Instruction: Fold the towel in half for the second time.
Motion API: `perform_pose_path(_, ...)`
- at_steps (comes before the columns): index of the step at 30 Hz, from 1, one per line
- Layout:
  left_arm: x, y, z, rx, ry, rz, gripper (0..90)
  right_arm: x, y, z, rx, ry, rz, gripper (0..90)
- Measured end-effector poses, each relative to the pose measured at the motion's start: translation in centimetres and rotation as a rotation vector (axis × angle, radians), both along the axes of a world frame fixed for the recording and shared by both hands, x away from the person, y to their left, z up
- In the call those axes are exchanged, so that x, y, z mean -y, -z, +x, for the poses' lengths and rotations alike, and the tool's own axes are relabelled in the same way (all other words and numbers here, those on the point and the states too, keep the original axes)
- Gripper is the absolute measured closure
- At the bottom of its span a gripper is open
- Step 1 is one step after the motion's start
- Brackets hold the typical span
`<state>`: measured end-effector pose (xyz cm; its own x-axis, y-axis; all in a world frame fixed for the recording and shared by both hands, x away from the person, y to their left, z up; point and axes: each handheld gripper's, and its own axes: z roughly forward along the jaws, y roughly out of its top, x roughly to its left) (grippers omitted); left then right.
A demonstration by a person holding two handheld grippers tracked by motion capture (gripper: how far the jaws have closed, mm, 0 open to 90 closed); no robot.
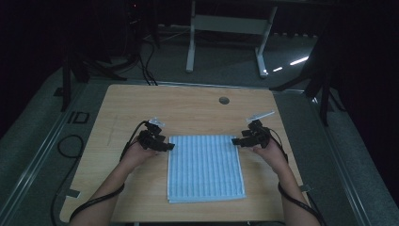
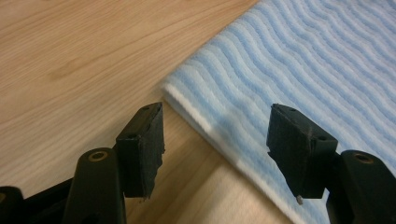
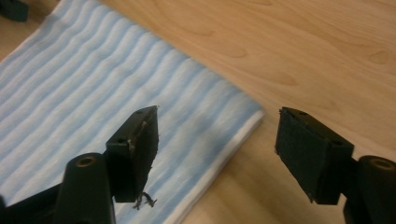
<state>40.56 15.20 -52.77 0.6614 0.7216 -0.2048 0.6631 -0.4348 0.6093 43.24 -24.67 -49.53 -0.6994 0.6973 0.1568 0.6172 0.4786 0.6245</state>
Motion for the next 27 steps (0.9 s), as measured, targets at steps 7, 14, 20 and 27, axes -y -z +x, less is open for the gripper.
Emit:
perform_pose_path(7, 0.9, 0.5, 1.5, 0.001, 0.015, 0.033, 36.6, 0.2, 0.2, 1.8, -0.018, 0.044, 0.000, 37.3)
perform_pose_path(14, 1.7, 1.0, 2.2, -0.017, 0.022, 0.054, 39.2, -0.8, 0.7, 2.9, -0.029, 0.053, -0.003, 42.1)
perform_pose_path(20, 2.1, 1.1, 2.5, -0.025, 0.017, 0.078, 48.4, -1.8, 1.5, 3.6, -0.047, 0.058, -0.045, 51.7)
perform_pose_path(27, 1.4, 1.1, 2.7, -0.049, -0.002, 0.022, 58.6, -2.4, 2.8, 3.6, -0.094, 0.053, -0.132, 56.9)
